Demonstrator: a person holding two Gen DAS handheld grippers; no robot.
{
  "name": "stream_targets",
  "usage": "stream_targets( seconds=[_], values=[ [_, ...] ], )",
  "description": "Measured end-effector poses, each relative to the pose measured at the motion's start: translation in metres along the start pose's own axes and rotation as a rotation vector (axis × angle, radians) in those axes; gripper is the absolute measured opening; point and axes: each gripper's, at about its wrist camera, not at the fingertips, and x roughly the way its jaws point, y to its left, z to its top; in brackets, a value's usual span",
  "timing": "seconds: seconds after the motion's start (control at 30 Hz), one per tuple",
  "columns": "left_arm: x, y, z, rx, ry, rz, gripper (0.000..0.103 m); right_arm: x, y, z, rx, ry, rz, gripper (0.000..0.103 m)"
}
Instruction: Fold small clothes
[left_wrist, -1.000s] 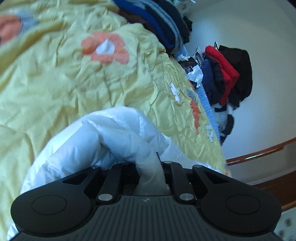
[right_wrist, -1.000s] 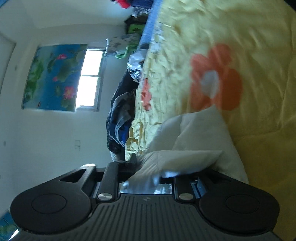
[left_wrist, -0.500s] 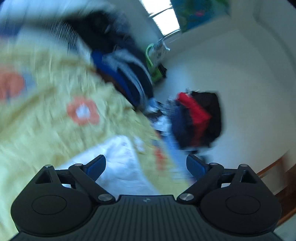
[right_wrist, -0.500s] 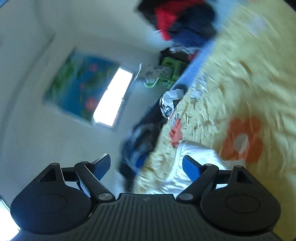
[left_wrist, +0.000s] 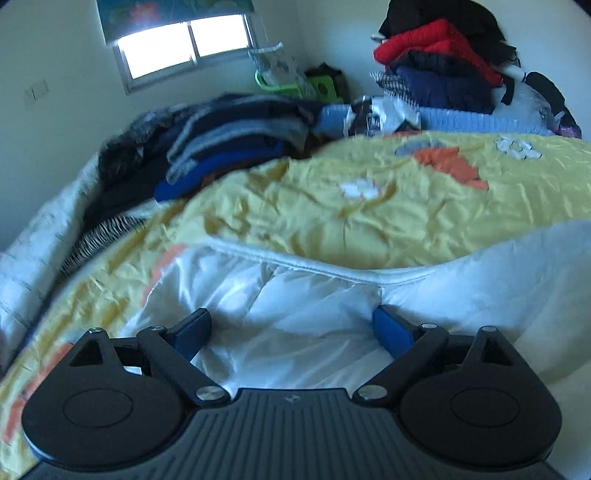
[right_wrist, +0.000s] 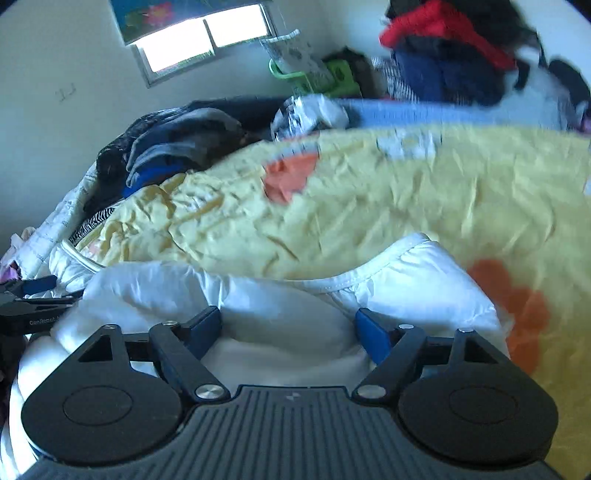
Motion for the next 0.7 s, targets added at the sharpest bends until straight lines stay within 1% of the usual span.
stream_targets(
  seconds=[0.07, 0.17, 0.3, 0.47, 0.7],
  values=[
    [0.008, 0.005, -0.005, -0.041, 0.009, -0.016, 0.1, -0.001, -0.012, -0.011, 0.05, -0.04, 0.053, 0.086],
    [0.017, 0.01, -0.011, -0.079, 0.019, -0.034, 0.102, 0.001, -0.014, -0.02, 0.053, -0.07, 0.068, 0.088],
    [0.026, 0.012, -0.015, -0.11, 0.021, -0.047, 0.103, 0.004, -0.016, -0.019, 0.052, -0.071, 0.08, 0.089],
    [0.035, 0.02, -0.016, -0.16, 0.036, -0.096, 0.103, 0.009, -0.014, -0.016, 0.033, -0.068, 0.073, 0.09],
    [0.039, 0.026, -0.017, -0.187, 0.041, -0.131, 0.103, 0.015, -0.012, -0.013, 0.014, -0.057, 0.084, 0.094]
  ],
)
